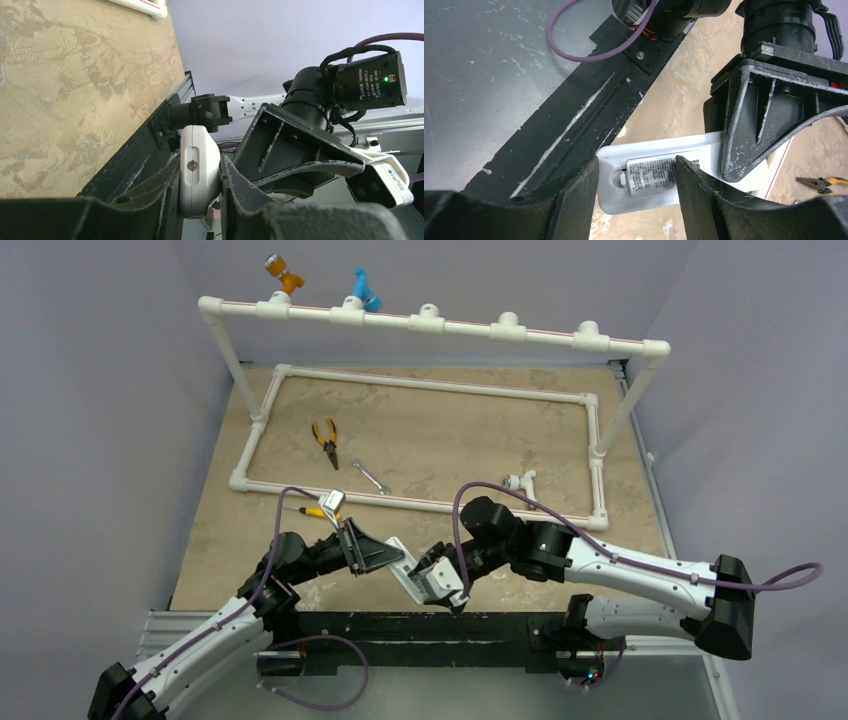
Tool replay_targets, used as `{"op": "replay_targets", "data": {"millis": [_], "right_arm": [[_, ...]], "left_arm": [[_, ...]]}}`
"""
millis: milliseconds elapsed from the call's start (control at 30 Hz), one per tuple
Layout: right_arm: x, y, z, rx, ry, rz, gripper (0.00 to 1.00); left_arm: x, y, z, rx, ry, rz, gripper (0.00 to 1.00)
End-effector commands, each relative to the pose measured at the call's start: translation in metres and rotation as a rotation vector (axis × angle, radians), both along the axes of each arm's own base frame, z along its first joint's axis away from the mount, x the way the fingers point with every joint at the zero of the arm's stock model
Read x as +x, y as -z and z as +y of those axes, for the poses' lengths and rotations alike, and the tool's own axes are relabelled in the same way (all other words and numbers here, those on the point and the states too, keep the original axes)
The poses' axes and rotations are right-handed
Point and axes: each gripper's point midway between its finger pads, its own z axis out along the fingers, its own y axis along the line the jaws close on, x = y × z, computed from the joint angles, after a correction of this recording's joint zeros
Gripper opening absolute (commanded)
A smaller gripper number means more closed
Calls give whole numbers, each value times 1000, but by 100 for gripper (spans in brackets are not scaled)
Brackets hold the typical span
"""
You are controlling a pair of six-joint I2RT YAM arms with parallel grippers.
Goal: Load the batteries into the remote control
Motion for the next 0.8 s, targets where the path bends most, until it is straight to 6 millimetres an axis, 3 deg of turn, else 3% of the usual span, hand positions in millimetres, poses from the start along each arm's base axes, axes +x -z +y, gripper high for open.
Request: {"op": "replay_targets", "data": {"millis": [0,767], "right_arm": [[0,-11,3,26,-21,4,56],[9,5,-4,-58,-42,39,49]], "left_arm": [[-3,-20,-1,-54,16,-62,0],[-4,-19,0,-55,12,-62,0]]}}
